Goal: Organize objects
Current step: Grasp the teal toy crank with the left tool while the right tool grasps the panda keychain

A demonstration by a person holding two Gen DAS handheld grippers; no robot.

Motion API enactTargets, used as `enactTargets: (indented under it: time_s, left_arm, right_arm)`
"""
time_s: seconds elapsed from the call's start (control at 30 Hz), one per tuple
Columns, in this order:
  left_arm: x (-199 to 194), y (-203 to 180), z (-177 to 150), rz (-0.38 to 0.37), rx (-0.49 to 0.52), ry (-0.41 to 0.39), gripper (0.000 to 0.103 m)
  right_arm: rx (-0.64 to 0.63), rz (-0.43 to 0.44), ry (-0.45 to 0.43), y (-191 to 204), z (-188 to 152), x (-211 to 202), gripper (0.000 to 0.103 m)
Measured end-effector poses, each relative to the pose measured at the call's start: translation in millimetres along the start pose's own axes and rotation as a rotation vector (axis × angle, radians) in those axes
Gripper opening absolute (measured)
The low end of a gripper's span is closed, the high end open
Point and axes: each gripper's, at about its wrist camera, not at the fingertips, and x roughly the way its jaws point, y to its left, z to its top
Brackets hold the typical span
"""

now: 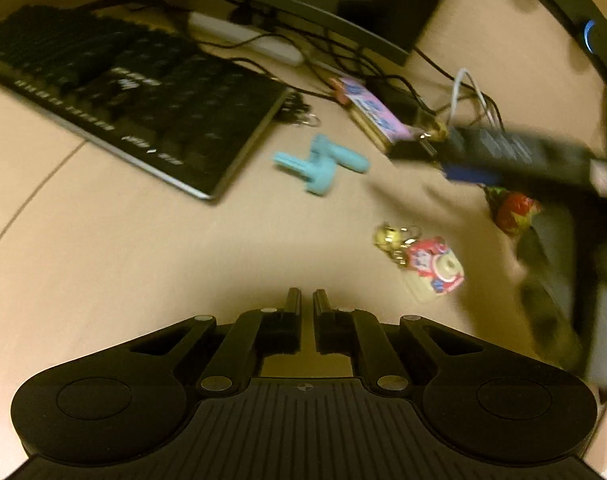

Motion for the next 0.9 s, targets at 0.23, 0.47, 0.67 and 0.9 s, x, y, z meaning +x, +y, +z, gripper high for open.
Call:
enactTargets:
  time_s: [0.23,0.47,0.67,0.9]
  left_arm:
    - [-13,20,9,-0.079,-0.007,-0.03,0.008]
    - [-25,31,29,-0.106,-0.003,-0.109,0.008]
    - [-37,38,39,-0.126,-0.043,-0.158,0.008]
    - [-46,46,19,-0.138,-0.044,-0.102,0.008]
  right_arm:
    - [0.045,-0.001,0.048,41,38,68,0.085]
    - [0.016,-0.105,0.105,27,23,69,0.057]
    - [-0.068,-0.191,-0.008,7,23,28,0.057]
    - [0.015,0.032,-0.035,31,63,68,0.063]
